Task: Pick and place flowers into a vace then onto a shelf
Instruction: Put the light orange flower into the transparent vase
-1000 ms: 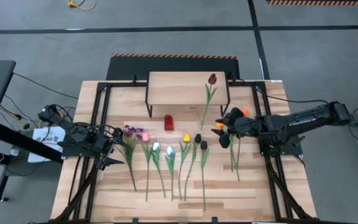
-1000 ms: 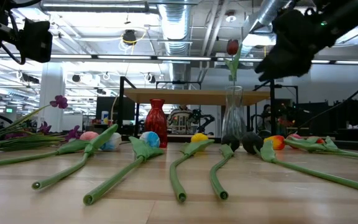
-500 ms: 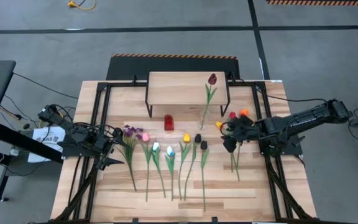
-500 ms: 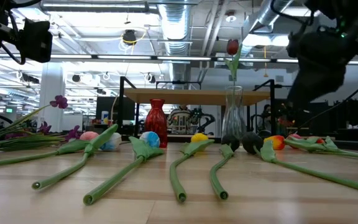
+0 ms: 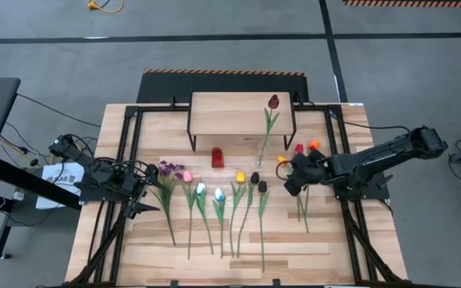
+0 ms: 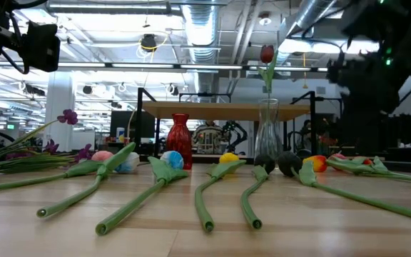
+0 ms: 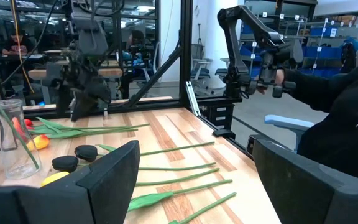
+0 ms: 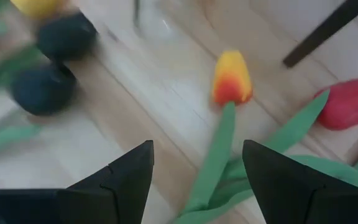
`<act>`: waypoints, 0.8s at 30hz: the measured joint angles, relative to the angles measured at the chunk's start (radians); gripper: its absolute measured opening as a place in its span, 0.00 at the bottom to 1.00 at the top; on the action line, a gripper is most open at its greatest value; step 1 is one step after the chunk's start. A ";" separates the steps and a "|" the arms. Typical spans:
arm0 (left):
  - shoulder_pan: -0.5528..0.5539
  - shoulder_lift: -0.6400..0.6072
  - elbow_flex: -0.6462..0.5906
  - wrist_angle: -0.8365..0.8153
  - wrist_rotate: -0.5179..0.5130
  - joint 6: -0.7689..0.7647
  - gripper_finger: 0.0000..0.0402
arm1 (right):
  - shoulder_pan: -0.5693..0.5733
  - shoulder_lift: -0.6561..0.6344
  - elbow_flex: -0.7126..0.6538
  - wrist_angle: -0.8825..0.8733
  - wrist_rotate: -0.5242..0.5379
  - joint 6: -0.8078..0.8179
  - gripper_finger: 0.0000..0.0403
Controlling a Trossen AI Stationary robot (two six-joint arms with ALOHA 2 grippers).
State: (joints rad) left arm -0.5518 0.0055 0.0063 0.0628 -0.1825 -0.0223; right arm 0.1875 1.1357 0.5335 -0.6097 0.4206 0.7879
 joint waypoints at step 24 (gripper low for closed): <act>0.000 0.000 0.000 0.000 0.000 0.000 0.75 | -0.035 0.209 0.045 0.019 0.030 -0.061 0.59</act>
State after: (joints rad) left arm -0.5518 0.0057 0.0063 0.0628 -0.1825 -0.0222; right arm 0.1529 1.3445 0.5789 -0.5907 0.4501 0.7274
